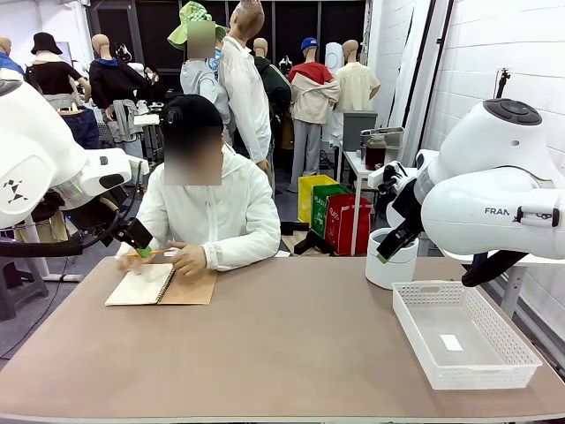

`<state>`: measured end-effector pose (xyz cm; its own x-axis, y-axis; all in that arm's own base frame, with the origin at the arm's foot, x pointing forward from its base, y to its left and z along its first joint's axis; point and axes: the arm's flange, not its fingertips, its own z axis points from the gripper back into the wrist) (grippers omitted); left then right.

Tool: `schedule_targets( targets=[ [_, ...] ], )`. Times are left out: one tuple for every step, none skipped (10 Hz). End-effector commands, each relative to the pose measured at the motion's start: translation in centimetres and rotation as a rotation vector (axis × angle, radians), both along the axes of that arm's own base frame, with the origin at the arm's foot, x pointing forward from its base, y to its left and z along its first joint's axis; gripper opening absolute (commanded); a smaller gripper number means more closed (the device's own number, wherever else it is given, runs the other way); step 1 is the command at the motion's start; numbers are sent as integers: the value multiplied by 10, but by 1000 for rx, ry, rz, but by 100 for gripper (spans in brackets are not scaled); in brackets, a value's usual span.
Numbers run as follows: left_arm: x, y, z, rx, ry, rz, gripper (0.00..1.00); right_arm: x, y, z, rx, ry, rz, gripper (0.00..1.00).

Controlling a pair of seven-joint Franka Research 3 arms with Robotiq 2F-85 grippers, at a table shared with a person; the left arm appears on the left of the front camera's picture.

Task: Sort the paper based on its condition.
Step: If a person hands you a paper, place it in the Organizing basket , and if it's crumpled, put it in the Trash can.

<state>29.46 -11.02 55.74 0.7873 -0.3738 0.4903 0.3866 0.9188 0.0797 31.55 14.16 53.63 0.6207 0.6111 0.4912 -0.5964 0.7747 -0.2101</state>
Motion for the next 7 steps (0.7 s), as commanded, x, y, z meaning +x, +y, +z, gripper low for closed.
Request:
schedule_targets(
  targets=[
    [0,0,1,-1,-1,-1,100,0,0,0,-1,0,0,100],
    [0,0,1,-1,-1,-1,100,0,0,0,-1,0,0,100],
    [0,0,1,-1,-1,-1,100,0,0,0,-1,0,0,100],
    [0,0,1,-1,-1,-1,100,0,0,0,-1,0,0,100],
    [0,0,1,-1,-1,-1,100,0,0,0,-1,0,0,100],
    [0,0,1,-1,-1,-1,100,0,0,0,-1,0,0,100],
    [0,0,1,-1,-1,-1,100,0,0,0,-1,0,0,100]
  ],
)
